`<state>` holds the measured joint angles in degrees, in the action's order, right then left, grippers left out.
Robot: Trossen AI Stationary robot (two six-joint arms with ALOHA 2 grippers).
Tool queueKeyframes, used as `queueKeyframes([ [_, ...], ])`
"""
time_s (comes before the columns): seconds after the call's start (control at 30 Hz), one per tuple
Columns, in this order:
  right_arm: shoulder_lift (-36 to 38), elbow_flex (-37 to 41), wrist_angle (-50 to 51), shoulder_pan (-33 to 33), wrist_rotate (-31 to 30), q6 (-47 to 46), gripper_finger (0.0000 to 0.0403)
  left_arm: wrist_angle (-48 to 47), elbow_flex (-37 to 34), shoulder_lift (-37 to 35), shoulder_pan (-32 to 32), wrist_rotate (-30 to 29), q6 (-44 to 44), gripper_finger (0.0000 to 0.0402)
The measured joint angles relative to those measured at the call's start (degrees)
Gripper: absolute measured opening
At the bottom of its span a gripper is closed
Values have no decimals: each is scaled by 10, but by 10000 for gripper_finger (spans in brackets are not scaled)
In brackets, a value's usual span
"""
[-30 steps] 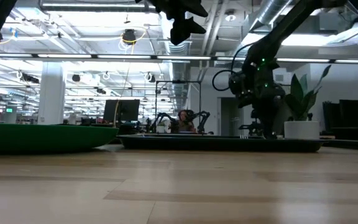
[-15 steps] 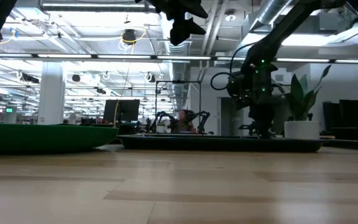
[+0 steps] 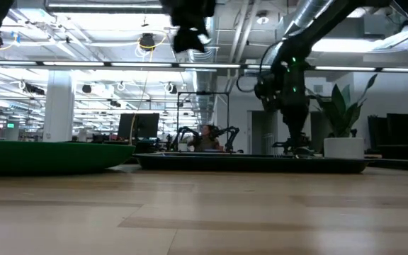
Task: Pick and place plate/cup/fork/spoon on tray
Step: Put the green plate on the black tray to the left of the orange fork
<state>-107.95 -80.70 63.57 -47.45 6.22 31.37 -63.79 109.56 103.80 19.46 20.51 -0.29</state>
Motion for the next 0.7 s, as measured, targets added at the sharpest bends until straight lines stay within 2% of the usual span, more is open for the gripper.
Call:
queueKeyframes([
  [0.2,1,-144,141,0,40,-25,208,-119,-21,-48,0,-157,5,183],
  [0.3,24,-199,182,0,71,-47,210,-123,-75,-82,6,-171,4,183],
  [0.47,130,-220,180,-11,163,-66,208,-43,-242,-148,28,-175,-53,183],
  [0.6,219,-220,159,-8,180,-82,209,15,-394,-197,53,-181,-110,183],
  [0.7,275,-220,149,-2,181,-89,209,37,-481,-222,67,-182,-122,183],
])
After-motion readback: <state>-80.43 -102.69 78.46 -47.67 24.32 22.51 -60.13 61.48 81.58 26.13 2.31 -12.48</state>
